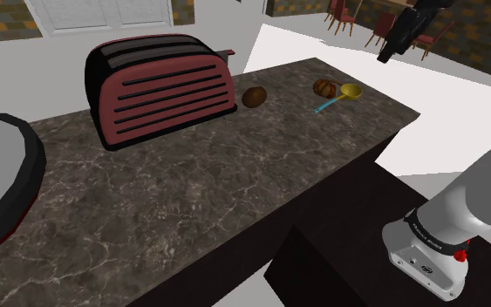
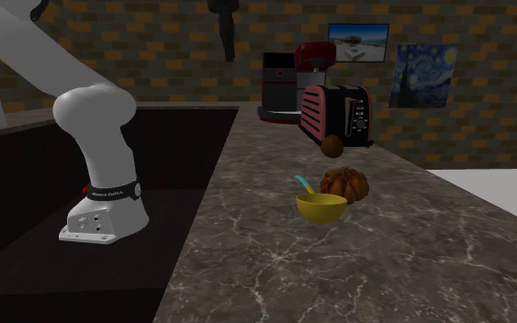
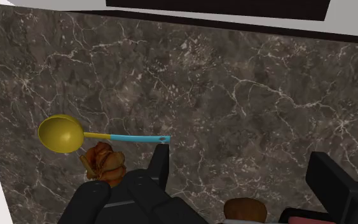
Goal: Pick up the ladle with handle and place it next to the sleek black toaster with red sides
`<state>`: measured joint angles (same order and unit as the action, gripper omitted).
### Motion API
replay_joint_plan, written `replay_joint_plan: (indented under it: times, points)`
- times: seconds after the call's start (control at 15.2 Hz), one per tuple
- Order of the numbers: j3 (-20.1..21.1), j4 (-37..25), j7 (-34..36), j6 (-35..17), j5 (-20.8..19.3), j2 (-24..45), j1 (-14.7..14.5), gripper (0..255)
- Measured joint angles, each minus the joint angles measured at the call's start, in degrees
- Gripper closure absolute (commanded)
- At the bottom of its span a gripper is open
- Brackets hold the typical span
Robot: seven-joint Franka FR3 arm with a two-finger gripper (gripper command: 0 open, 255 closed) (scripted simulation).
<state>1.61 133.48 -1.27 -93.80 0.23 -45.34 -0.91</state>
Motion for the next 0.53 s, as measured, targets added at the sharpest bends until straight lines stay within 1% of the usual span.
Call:
replay_joint_plan:
  times: [0.07, 0.2, 0.53]
  points:
    - [0.0, 0.0, 0.0, 0.0, 0.0, 0.0, 0.0, 0]
    - [-0.6, 2.0, -1.8, -1.9, -1.4, -0.2, 0.1, 0]
    - [-2.9, 8.3, -8.1, -9.9, -7.0, 0.9, 0.8, 0]
